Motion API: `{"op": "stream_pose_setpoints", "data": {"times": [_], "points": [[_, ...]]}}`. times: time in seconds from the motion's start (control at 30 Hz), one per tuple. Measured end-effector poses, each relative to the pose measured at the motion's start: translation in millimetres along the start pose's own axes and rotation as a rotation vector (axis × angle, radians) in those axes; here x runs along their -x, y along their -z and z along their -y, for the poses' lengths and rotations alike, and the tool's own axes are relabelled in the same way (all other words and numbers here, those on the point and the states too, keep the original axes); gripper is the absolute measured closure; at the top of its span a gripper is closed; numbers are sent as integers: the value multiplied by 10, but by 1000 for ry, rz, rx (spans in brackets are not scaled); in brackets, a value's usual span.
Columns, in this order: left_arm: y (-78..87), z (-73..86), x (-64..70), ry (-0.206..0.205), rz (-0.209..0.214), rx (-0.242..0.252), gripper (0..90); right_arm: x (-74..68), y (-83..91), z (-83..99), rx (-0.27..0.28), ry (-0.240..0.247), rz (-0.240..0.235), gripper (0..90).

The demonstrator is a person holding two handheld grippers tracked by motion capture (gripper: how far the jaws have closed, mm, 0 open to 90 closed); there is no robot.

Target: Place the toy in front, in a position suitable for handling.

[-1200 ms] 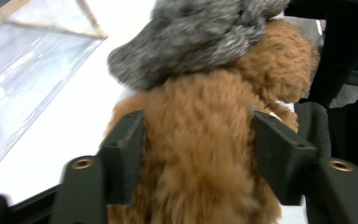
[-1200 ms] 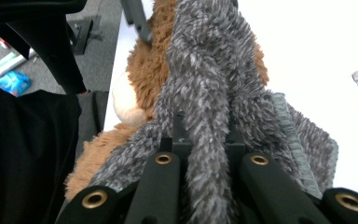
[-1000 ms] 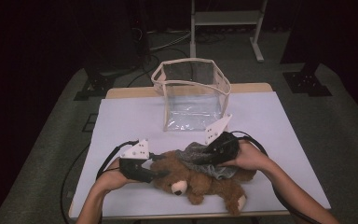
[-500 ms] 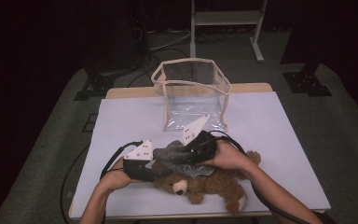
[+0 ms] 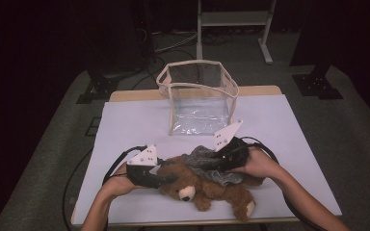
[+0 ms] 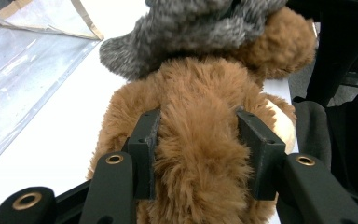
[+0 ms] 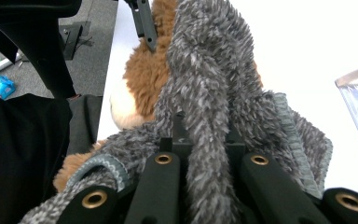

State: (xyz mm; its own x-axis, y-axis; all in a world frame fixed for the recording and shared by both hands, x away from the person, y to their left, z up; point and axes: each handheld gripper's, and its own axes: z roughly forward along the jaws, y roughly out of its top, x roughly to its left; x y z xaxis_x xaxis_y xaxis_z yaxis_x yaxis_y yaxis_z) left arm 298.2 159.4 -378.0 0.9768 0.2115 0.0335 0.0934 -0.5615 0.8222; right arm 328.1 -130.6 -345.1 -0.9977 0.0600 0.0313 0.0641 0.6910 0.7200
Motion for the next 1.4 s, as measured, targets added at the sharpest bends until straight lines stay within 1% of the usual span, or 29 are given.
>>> {"op": "stream_pose_setpoints", "data": {"times": [0.13, 0.23, 0.37, 0.43, 0.5, 0.53, 0.63, 0.7, 0.73, 0.77, 0.8, 0.83, 0.87, 0.93, 1.03, 1.07, 1.1, 1.13, 1.2, 1.23, 1.27, 1.33, 1.4], "points": [[11, -9, -8, 5, -7, -2, 519, -6, 58, 59, 8, 0, 8, 810], [16, -30, -22, 4, -13, -1, 502, -16, 90, 95, 11, -14, 11, 810], [1, -48, -31, -7, -15, -15, 524, -11, 96, 121, 27, -22, 7, 810], [-15, -45, -32, -1, -13, -18, 528, -10, 88, 109, 29, -22, 4, 810], [-22, -44, -40, -3, -15, -18, 533, -13, 60, 51, 32, -16, 4, 810], [-25, -44, -39, -2, -14, -17, 534, -15, 29, -2, 31, -5, 0, 810], [-29, -47, -37, -7, -14, -13, 536, -18, -85, -154, 31, 27, -4, 810], [-27, -42, -37, -6, -14, -11, 536, -27, -167, -240, 30, 36, -8, 809], [-23, -31, -36, -3, -12, -10, 536, -30, -194, -261, 33, 43, -12, 809], [-17, -27, -38, -4, -11, -14, 536, -45, -239, -277, 21, 52, -21, 809], [-14, -20, -35, 0, -11, -12, 536, -45, -239, -277, 21, 52, -21, 809], [-10, -12, -33, -1, -10, -8, 536, -41, -238, -264, 20, 54, -24, 809], [-6, -12, -31, -2, -10, -10, 538, -37, -206, -222, 16, 40, -25, 809], [-5, -8, -25, 1, -8, -8, 538, -25, -141, -160, 19, 27, -19, 809], [-2, -2, -21, 1, -5, -3, 538, 10, 59, 5, 51, -15, 12, 809], [-1, -2, -21, 2, -5, -5, 538, 44, 226, 153, 59, -41, 56, 808], [1, -3, -22, 2, -5, -8, 538, 44, 226, 153, 59, -41, 56, 808], [3, -4, -23, 3, -5, -10, 538, 56, 274, 209, 54, -51, 70, 808], [4, -10, -32, 1, -4, -13, 536, 88, 360, 369, 31, -80, 108, 807], [3, -16, -37, 2, -1, -12, 532, 100, 396, 460, 45, -113, 101, 808], [6, -26, -41, 5, 0, -14, 524, 98, 407, 508, 55, -123, 98, 807], [16, -85, -61, 8, -2, -27, 474, 61, 387, 536, 60, -117, 94, 808], [13, -159, -76, 11, 3, -25, 434, 11, 337, 521, 52, -106, 87, 809]]}}
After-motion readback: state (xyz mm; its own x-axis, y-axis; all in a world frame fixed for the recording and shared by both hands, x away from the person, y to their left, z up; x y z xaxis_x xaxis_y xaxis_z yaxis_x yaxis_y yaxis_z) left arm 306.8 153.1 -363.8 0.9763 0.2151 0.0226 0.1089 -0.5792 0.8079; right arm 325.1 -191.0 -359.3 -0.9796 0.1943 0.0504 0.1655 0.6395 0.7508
